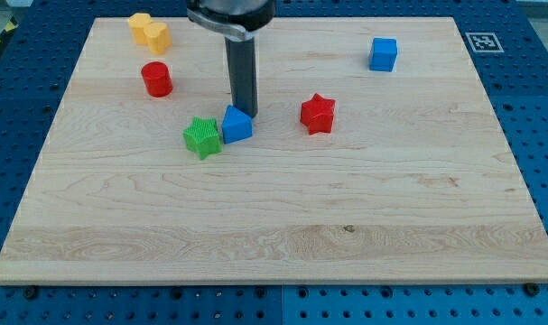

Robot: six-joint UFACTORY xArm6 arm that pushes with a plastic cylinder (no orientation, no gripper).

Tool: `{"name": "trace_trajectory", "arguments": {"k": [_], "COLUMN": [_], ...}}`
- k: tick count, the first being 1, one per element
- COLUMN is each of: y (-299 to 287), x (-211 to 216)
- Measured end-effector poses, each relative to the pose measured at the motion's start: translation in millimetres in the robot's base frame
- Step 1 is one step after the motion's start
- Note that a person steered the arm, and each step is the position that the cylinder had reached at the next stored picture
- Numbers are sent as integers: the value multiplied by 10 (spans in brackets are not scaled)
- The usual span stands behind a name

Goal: Slide the red circle right a bit

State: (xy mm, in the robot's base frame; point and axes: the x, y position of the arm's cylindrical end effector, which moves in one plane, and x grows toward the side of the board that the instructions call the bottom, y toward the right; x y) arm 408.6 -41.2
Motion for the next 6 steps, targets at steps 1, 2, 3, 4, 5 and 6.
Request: {"name": "trace_trajectory", "arguments": {"k": [1,2,3,4,5,6], "y": [-173,-772,-1353,-1734,-1766,-1381], "x": [-3,-103,-244,-686,-733,-624]}}
